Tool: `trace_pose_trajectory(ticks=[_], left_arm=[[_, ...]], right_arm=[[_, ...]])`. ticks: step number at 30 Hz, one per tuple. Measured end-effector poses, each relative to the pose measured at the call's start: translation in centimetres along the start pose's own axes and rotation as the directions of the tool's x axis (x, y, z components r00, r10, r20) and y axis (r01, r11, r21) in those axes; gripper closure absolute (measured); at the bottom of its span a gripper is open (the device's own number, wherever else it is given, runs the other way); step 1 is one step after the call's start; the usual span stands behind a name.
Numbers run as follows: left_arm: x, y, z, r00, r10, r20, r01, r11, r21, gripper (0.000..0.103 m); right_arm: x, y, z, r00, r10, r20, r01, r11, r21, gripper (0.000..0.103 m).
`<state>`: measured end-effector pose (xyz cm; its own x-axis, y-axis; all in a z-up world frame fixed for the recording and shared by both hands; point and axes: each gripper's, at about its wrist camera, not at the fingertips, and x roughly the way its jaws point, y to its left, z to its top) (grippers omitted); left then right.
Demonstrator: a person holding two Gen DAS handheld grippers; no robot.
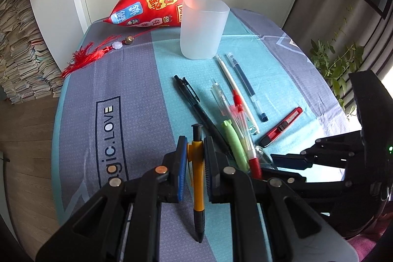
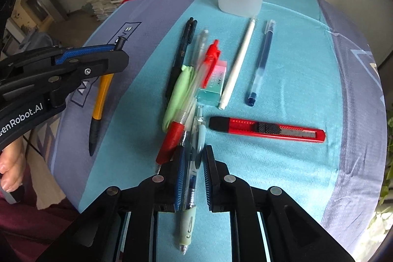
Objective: Organize stationery
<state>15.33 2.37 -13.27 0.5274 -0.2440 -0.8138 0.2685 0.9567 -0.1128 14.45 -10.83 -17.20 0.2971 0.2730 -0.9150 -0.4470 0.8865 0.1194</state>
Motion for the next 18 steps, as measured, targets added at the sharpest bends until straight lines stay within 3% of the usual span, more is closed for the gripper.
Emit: trace_pose_trajectory(ticks=[9, 14, 18], left_arm=[[-0.3, 0.3, 0.0, 1.000, -0.001, 0.005, 0.001, 1.000, -0.008, 0.091], [-1.0, 0.5, 0.4, 1.000, -0.007, 0.022, 0.007, 1.000, -0.008, 0.091], [-2.2, 0.1, 1.0, 0.998, -0.019, 0.054, 0.018, 1.000, 0.011, 0.091]], right_arm=[[0.0, 0.1, 0.9, 0.999, -0.010, 0.040, 0.010, 1.000, 0.005, 0.090], [-3.6, -0.4, 0.8, 0.989, 0.018, 0.146, -0.022, 0.999, 0.023, 0.091], [-7.1, -1.3, 1.1, 0.967, 0.009, 0.256, -0.027, 0.997, 0.066, 0.091]])
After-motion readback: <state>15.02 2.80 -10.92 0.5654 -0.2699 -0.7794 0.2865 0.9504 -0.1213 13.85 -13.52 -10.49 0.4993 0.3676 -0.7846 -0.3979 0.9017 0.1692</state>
